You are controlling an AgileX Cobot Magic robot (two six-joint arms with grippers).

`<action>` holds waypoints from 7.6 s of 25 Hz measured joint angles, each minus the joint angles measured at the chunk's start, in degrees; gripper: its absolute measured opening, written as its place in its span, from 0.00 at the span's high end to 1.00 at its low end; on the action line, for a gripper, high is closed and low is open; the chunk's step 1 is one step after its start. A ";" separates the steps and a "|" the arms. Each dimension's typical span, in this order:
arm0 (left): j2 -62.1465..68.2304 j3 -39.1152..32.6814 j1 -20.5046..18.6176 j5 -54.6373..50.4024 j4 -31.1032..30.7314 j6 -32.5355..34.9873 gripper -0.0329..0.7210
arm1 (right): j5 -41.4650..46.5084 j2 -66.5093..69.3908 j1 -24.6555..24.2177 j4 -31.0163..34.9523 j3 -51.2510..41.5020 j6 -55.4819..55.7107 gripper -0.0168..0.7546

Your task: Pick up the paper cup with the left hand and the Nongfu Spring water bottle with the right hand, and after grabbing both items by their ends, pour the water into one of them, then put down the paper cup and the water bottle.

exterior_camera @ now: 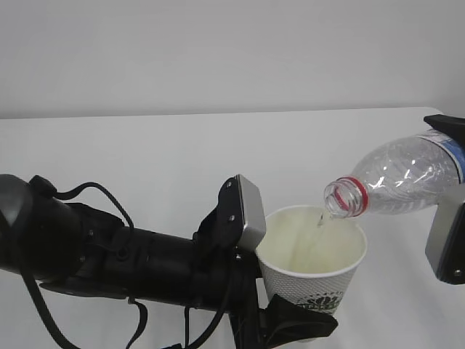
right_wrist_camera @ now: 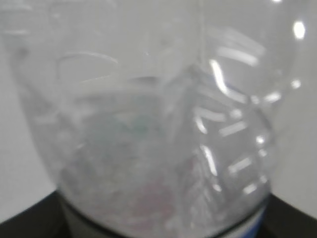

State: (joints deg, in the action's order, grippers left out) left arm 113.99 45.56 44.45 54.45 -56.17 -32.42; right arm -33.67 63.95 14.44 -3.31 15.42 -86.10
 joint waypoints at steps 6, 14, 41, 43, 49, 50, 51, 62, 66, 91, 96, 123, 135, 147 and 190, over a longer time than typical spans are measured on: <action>0.00 0.00 0.00 0.00 0.00 0.00 0.29 | 0.00 0.00 0.00 0.09 0.00 -0.10 0.37; 0.00 0.00 0.00 0.00 0.00 0.00 0.29 | 0.00 0.00 0.00 0.09 0.00 -0.12 0.37; 0.00 0.00 0.00 0.00 0.00 0.00 0.29 | -0.14 0.00 0.00 0.64 0.00 -0.47 0.37; 0.00 0.00 0.00 0.00 0.00 0.00 0.29 | -0.18 0.00 0.00 0.64 0.00 -0.47 0.37; 0.00 0.00 0.00 0.00 0.00 0.00 0.29 | -0.31 0.00 0.00 0.64 0.00 -0.47 0.37; 0.00 0.00 0.00 0.00 0.00 0.00 0.29 | -0.31 0.00 0.00 0.64 0.00 -0.47 0.37; 0.00 0.00 0.00 0.00 0.00 0.00 0.29 | -0.31 0.00 0.00 0.64 0.00 -0.47 0.37; 0.00 0.00 0.00 -0.11 0.00 0.00 0.29 | -0.40 0.00 0.00 0.64 0.00 -0.81 0.37; 0.00 0.00 0.00 -0.21 0.00 0.00 0.29 | -0.40 0.00 0.00 0.64 0.00 -1.02 0.37; 0.00 0.00 0.00 -0.21 -0.05 0.00 0.29 | -0.40 0.00 0.00 0.89 0.00 -1.79 0.37; 0.00 0.00 0.00 -0.31 -0.05 0.00 0.29 | -0.40 0.00 0.00 0.89 0.00 -1.79 0.37; 0.00 0.00 0.00 -0.41 -0.05 0.00 0.29 | -1.30 0.00 0.00 0.89 0.00 -1.79 0.37; 0.00 0.00 1.13 -0.61 -0.19 0.00 0.29 | -1.63 0.00 0.00 0.89 0.00 -1.96 0.37; 0.00 0.00 1.13 -0.61 -0.19 0.00 0.29 | -1.63 0.00 0.00 0.89 0.00 -2.05 0.37; 0.00 0.00 1.13 -0.86 -0.19 0.00 0.29 | -1.65 0.00 0.00 1.02 0.00 -3.95 0.38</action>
State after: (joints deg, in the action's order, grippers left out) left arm 113.99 45.56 45.58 53.59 -56.36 -32.42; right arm -35.33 63.95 14.44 -2.29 15.42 -90.05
